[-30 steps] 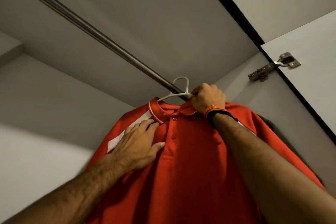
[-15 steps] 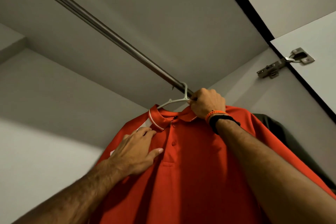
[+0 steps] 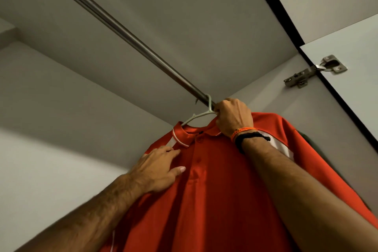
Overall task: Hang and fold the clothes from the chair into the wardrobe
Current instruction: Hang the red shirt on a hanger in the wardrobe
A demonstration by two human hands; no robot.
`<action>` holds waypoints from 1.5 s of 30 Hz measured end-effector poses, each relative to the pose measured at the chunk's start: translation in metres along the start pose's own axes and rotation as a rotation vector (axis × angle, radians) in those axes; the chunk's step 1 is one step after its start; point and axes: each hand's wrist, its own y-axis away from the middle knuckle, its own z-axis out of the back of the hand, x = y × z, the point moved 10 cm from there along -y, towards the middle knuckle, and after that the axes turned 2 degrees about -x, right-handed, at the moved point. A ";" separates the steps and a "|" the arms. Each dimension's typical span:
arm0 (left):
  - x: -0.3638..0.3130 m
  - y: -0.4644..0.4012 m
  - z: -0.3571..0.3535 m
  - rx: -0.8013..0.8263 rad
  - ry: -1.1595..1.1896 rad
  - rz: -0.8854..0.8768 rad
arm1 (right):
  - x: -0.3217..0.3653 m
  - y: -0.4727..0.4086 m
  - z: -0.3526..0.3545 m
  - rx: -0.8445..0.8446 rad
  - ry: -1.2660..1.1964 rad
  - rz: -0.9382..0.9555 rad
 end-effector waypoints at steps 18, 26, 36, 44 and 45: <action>-0.032 -0.001 -0.021 0.168 0.036 0.015 | -0.006 0.017 -0.002 0.145 0.027 0.107; -0.039 0.037 0.012 -0.003 0.062 0.112 | 0.022 0.058 0.029 0.057 -0.027 0.196; -0.056 0.107 0.043 -0.086 0.178 0.174 | 0.036 0.116 0.079 0.132 -0.321 0.050; -0.108 0.204 0.049 -0.011 0.501 0.149 | 0.029 0.220 0.172 0.264 -0.273 -0.056; -0.117 0.217 0.048 0.006 0.535 0.136 | 0.027 0.234 0.186 0.282 -0.264 -0.073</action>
